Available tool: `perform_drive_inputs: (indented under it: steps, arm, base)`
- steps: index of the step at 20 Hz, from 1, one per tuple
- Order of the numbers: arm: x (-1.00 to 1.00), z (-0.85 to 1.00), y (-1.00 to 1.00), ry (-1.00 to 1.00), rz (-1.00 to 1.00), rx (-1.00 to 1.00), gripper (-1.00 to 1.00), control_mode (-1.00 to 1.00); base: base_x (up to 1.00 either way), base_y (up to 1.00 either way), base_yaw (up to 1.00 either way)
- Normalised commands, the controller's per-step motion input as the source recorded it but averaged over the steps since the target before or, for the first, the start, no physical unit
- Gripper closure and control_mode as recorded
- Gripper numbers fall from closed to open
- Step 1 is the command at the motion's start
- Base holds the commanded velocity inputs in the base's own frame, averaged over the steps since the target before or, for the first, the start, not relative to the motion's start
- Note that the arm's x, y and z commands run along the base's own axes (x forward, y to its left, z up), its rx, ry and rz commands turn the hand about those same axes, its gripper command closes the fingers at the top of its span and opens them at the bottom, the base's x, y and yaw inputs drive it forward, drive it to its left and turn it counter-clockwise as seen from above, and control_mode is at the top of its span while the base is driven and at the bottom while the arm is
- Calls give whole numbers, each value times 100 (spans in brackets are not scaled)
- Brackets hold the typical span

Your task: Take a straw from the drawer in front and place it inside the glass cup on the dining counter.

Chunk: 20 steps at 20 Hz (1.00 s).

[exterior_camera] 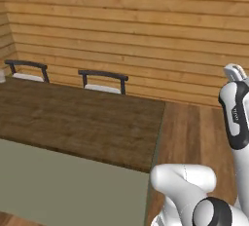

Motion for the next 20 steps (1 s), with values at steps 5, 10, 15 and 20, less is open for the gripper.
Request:
perform_drive_inputs:
  steps: [5, 10, 15, 20]
  arm:
    - [0, 0, 0, 0, 0, 0, 100, 100]
    - [0, 0, 0, 0, 0, 0, 100, 100]
    - [0, 0, 0, 0, 0, 0, 100, 100]
    - [0, 0, 0, 0, 0, 0, 100, 100]
  base:
    - [84, -79, 22]
    - [70, -94, 21]
    - [54, -98, 18]
    - [-21, -100, 2]
